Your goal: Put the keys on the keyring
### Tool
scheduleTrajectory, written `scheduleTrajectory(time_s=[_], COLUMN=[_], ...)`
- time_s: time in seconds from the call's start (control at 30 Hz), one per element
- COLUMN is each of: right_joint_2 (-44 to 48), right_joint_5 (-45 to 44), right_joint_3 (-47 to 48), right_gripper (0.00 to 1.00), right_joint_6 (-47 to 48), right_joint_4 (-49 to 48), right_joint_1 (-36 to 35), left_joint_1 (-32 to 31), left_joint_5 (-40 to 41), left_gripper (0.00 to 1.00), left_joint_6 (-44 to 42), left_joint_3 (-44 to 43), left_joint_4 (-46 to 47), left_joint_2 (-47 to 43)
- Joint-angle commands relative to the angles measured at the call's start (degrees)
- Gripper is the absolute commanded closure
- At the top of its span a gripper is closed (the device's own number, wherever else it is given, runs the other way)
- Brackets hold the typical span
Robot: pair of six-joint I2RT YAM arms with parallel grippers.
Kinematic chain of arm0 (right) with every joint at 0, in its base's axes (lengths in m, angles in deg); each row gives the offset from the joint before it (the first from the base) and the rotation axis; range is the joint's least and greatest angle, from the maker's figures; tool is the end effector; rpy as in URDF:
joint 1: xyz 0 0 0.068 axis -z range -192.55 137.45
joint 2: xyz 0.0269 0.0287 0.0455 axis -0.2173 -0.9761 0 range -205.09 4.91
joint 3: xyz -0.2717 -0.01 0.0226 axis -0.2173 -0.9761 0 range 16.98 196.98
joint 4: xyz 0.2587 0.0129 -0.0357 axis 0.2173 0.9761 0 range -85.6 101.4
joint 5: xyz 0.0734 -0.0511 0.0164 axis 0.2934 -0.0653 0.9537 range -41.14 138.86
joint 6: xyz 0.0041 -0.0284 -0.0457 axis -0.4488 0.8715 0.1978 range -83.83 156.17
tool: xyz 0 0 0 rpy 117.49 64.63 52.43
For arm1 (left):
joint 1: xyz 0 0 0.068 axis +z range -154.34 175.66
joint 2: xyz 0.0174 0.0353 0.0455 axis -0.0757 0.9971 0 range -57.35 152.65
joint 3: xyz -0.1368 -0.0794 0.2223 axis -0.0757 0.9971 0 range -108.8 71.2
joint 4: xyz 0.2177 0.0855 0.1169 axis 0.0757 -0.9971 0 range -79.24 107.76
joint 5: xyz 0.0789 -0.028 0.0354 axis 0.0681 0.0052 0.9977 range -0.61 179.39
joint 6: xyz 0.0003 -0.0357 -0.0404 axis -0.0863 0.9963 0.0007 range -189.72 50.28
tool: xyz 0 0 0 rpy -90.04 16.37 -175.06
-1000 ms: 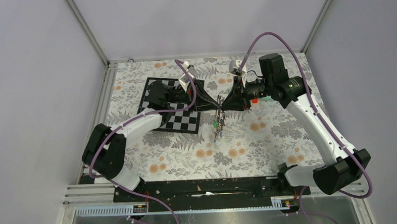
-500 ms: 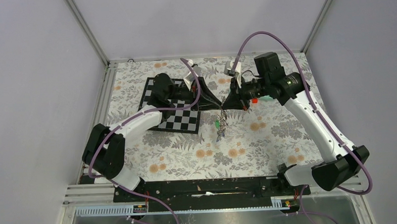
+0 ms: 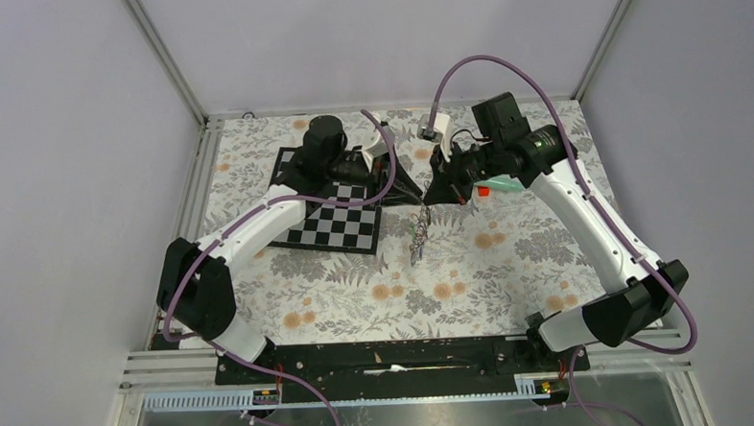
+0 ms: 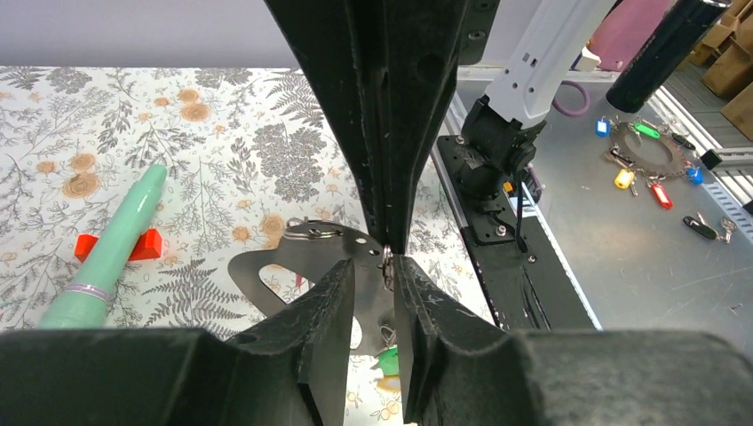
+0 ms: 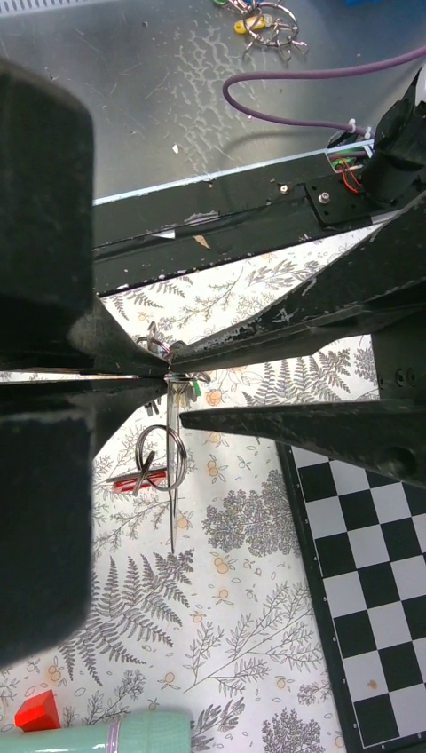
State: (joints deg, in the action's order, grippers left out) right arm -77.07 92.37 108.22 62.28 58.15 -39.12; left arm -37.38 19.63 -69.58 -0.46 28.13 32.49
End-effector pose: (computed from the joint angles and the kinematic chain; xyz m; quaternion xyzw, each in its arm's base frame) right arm 0.2454 0.1501 0.4036 -0.5085 0.7040 0.3432 0.3578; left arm 0.2804 -0.2223 0.3464 0.5356 0.4865 -0.5670 0.3937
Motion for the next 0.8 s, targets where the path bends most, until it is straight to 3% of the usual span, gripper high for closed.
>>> scheduleTrajectory(time_s=[0.0,0.33,0.5,0.6,0.67,0.77], right_joint_2=[-0.27,-0.21,0.13,0.61,1.08,3.02], right_joint_5=[0.50,0.57,1.05,0.74,0.45,1.18], right_joint_3=[3.19,2.35,1.13,0.76,0.42,-1.02], right_gripper=[1.00,1.00,1.00,1.00,0.92,0.77], right_joint_6=[-0.60,-0.31,-0.67,-0.92,-0.85,-1.83], right_joint_4=[0.55,0.64,-0.25,-0.96,-1.92,-4.82], right_joint_1=[-0.68,-0.68,-0.68,-0.67,-0.60,0.26], left_joint_1=[-0.44,-0.89,-0.98,-0.98,-0.91,-0.43], left_joint_5=[-0.43,-0.47,-0.83,-0.84,-0.73,-1.07], left_gripper=[0.73,0.85,1.00,1.00,1.00,1.00], left_joint_6=[-5.17,-5.15,-4.43,-0.96,4.99,18.66], left_joint_3=[-2.15,-2.43,-2.27,-1.60,0.12,5.15], left_joint_4=[-3.31,-3.28,-2.93,-0.35,5.19,21.63], left_joint_2=[-0.03,0.38,0.48,0.27,-0.15,-0.78])
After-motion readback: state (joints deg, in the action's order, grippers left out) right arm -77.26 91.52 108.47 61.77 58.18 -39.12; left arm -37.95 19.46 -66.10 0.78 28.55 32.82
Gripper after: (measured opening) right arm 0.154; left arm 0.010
